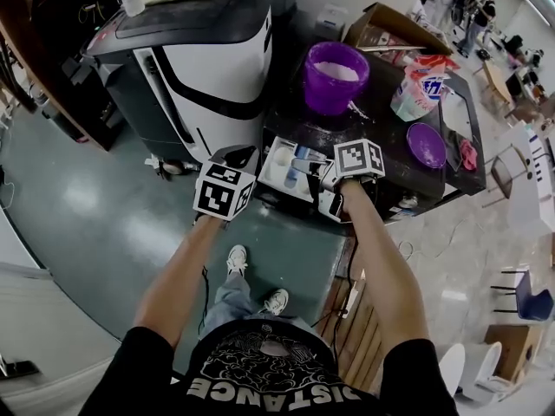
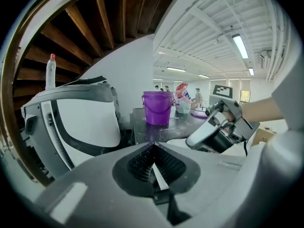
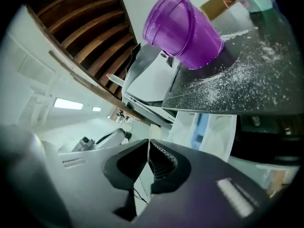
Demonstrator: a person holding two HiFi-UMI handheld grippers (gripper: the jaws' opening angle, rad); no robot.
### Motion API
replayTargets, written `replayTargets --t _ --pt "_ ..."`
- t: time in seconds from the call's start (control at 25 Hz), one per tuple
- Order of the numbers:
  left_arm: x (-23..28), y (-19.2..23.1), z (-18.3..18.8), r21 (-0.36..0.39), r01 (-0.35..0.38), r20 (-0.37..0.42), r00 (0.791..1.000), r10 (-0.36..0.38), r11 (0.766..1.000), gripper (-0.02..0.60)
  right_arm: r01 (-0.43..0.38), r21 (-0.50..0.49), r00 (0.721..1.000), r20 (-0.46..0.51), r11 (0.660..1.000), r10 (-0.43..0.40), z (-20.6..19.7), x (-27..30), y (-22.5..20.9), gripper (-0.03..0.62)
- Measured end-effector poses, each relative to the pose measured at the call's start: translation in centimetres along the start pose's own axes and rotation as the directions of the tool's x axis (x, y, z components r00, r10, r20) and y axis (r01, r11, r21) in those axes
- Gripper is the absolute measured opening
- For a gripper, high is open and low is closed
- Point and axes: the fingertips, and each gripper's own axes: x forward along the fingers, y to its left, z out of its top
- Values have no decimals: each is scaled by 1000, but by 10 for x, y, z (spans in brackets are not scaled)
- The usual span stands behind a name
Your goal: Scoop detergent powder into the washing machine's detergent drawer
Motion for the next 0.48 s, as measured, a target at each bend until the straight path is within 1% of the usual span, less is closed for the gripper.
replayTargets --t 0.08,0.2,0.36,0.48 --pt "2 -2 -4 -1 6 -7 1000 -6 1000 0 51 -68 998 -40 996 -54 -3 4 -5 38" --pt "3 -3 -8 -11 8 -10 1000 -8 1000 0 117 -160 988 -85 980 -132 -6 11 -13 37" --pt "0 2 -13 -24 -5 -12 1000 4 1000 0 189 -295 963 -129 937 -235 -11 18 -21 37" --pt "-3 7 -15 -30 -16 -14 1000 16 999 0 216 -377 947 -145 900 -288 -11 22 -23 37"
